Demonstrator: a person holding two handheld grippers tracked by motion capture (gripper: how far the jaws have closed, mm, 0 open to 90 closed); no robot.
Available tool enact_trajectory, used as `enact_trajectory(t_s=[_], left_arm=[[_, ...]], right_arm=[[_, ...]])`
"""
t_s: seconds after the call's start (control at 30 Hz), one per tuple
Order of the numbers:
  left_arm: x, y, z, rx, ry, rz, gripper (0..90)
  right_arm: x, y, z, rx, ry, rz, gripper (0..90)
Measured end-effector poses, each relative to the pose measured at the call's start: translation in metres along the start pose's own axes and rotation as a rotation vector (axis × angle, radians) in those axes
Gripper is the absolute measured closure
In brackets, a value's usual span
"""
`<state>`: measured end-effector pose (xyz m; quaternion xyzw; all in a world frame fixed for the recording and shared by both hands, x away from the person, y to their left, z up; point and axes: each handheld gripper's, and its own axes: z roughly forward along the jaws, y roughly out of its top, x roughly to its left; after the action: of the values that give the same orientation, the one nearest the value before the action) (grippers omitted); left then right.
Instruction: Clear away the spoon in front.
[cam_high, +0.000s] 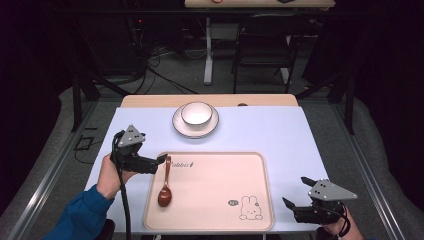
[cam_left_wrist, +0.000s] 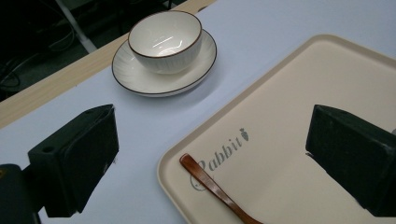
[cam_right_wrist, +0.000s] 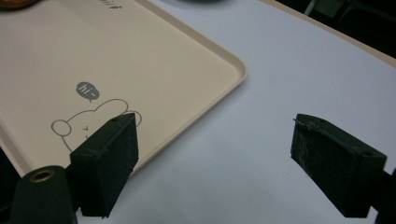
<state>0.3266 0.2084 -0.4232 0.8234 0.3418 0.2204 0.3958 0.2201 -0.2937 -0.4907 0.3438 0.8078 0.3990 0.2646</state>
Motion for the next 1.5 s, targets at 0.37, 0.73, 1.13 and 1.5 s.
enact_trajectory(t_s=[0.37,0.73,1.13,1.5], left_arm=[[-0.003,-0.015,-0.023,-0.044,0.05,-0.024,2.1],[-0.004,-0.046,-0.035,-0.042,0.071,-0.077,1.7],[-0.002,-0.079,-0.035,-0.01,0.088,-0.143,1.3],[-0.003,-0.093,-0.029,-0.011,0.107,-0.159,0.9]], right_arm=[[0.0,0.0,0.0,0.0,0.0,-0.001,14.2],[0.0,0.0,0.0,0.0,-0.001,-0.001,14.2],[0.001,0.0,0.0,0.0,-0.002,-0.001,14.2],[0.0,0.0,0.0,0.0,-0.002,0.0,14.2]])
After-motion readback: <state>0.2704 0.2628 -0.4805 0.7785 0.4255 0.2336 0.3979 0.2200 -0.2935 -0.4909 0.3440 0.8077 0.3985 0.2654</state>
